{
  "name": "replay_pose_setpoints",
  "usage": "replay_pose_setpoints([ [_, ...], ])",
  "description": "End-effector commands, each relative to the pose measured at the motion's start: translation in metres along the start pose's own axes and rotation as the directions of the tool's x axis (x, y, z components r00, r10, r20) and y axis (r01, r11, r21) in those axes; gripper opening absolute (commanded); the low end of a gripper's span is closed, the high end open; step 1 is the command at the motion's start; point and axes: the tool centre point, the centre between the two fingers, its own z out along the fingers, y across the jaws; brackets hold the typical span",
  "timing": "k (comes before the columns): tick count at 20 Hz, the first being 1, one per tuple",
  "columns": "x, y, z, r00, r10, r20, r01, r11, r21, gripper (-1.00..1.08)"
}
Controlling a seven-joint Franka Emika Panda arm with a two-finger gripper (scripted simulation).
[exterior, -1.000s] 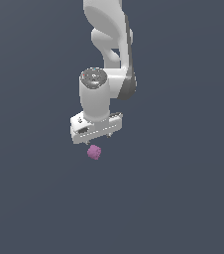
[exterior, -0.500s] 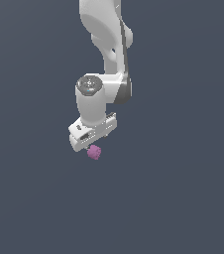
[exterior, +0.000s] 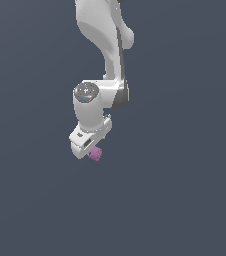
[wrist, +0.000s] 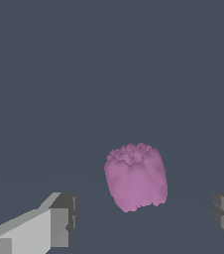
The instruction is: Pick up the object and move it to a goal position.
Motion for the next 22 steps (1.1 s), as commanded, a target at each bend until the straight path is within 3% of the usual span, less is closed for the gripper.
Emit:
replay_pose_setpoints([
  [1,-0.001,0.002,0.004,0.998,-0.06,-0.004,0.06,0.998,0.002,1.0],
  [11,-0.005,0.005,0.015,0.978,-0.208,-0.015,0.208,0.978,0.006,1.0],
  [22,-0.006,0.006,0.021,0.972,-0.234,-0.017,0.234,0.972,0.006,1.0],
])
